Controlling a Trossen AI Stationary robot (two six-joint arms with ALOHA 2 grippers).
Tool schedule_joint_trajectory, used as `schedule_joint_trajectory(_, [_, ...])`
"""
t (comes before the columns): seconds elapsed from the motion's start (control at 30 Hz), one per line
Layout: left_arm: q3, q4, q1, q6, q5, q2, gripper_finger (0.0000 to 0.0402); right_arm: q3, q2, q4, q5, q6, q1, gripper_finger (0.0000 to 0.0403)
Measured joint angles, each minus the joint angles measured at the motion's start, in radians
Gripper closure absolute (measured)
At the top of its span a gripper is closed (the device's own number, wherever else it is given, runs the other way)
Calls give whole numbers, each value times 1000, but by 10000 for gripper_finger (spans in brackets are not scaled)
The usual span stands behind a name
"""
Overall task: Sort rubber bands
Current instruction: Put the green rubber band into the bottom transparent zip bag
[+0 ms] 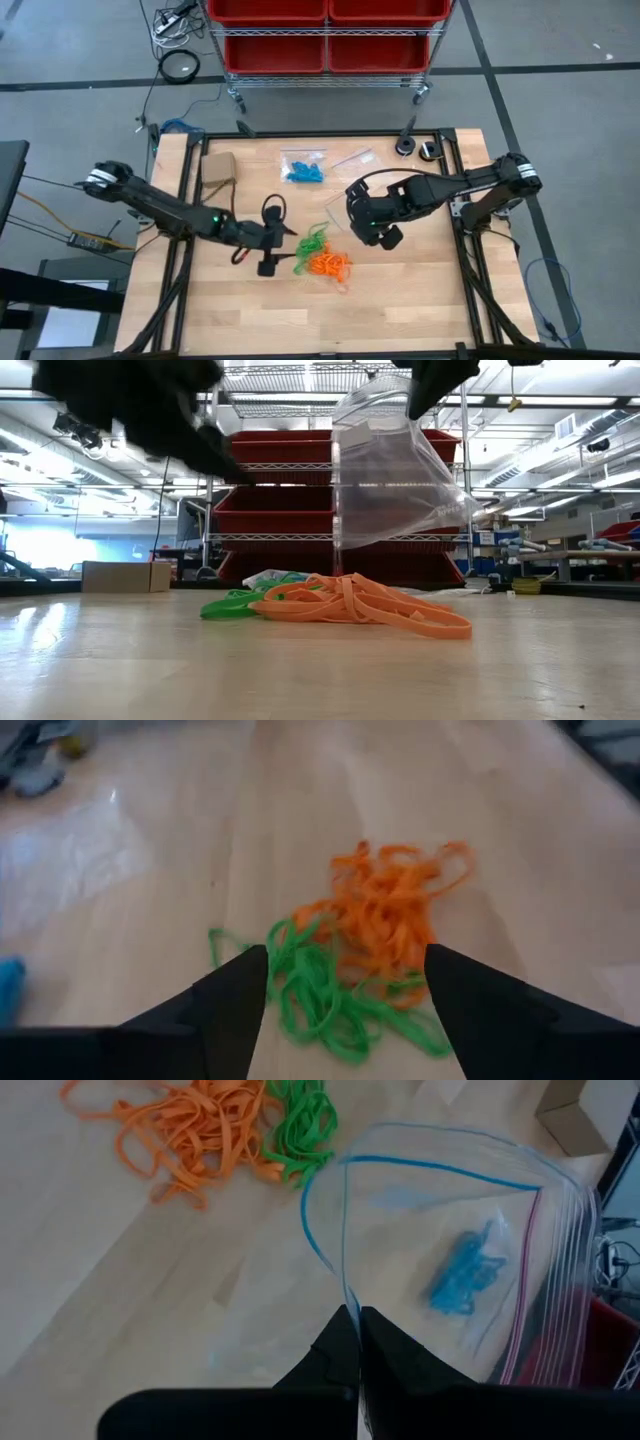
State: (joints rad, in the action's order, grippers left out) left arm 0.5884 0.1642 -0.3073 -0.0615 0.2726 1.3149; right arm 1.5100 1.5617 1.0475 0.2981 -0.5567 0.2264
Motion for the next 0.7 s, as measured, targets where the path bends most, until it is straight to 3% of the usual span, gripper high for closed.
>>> schedule_joint_trajectory(0.17, [-59, 244, 7, -7, 90, 134, 150, -44, -23, -53, -4, 22, 0, 403])
schedule_joint_trajectory(0.3, [-7, 246, 69, 28, 118, 221, 166, -55, -16, -93, -5, 22, 0, 403])
schedule_joint_trajectory(0.7, [88, 202, 247, -34, -72, 396, 192, -56, -17, -53, 32, 64, 0, 403])
